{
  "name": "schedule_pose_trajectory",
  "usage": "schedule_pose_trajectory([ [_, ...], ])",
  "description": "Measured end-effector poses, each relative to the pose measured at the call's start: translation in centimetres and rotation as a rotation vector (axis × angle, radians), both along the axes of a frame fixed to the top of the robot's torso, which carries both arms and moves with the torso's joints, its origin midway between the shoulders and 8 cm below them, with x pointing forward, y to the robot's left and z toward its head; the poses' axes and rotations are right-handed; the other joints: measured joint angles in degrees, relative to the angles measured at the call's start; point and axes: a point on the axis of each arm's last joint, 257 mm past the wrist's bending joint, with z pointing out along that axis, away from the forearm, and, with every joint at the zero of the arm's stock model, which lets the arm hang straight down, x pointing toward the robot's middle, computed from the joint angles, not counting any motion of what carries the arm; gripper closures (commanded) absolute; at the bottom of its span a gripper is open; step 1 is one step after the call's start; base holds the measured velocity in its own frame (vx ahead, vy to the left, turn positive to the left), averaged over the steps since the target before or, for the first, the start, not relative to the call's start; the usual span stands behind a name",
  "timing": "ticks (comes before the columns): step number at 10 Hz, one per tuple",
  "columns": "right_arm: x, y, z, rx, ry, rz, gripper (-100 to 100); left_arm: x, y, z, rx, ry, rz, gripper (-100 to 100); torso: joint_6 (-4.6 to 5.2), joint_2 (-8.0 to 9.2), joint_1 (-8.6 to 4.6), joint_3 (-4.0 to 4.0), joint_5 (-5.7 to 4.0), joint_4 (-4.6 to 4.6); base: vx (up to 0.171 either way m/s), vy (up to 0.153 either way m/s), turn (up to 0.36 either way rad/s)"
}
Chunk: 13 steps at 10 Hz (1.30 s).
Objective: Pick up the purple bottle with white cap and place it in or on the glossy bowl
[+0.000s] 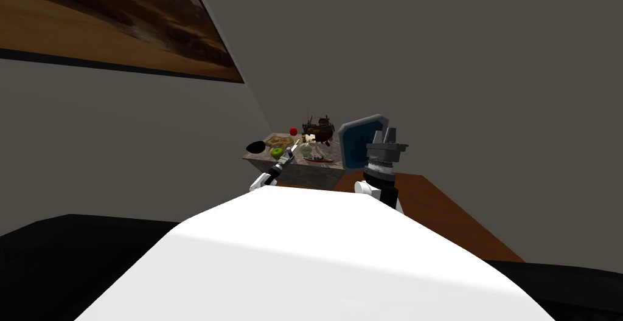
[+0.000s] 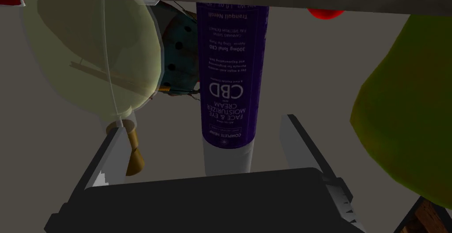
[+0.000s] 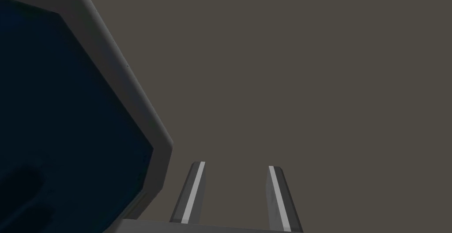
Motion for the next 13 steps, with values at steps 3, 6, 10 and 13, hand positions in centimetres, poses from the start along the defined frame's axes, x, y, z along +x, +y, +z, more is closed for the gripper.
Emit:
schedule_pose_trajectory([
  [3, 0.0, 0.0, 0.0, 0.000, 0.000, 0.000, 0, 1.3, -0.7, 0.2, -0.002, -0.004, 0.005, -100, 0.02, 0.46, 0.07, 0.27, 0.01, 0.11, -0.037, 0.040, -0.038],
  [6, 0.0, 0.0, 0.0, 0.000, 0.000, 0.000, 0, 3.3, -1.7, 0.5, -0.003, -0.005, 0.015, -100, 0.01, 0.50, 0.04, 0.30, 0.01, 0.12, -0.041, 0.035, -0.028],
  [10, 0.0, 0.0, 0.0, 0.000, 0.000, 0.000, 0, 4.5, -2.3, 0.6, -0.001, -0.005, 0.023, 100, 0.03, 0.41, -0.08, 0.24, 0.00, 0.09, -0.013, 0.012, -0.007],
  [13, 0.0, 0.0, 0.0, 0.000, 0.000, 0.000, 0, 4.5, -2.3, 0.6, 0.000, -0.005, 0.022, 100, 0.00, 0.37, -0.07, 0.23, 0.00, 0.09, 0.000, 0.000, 0.000],
])
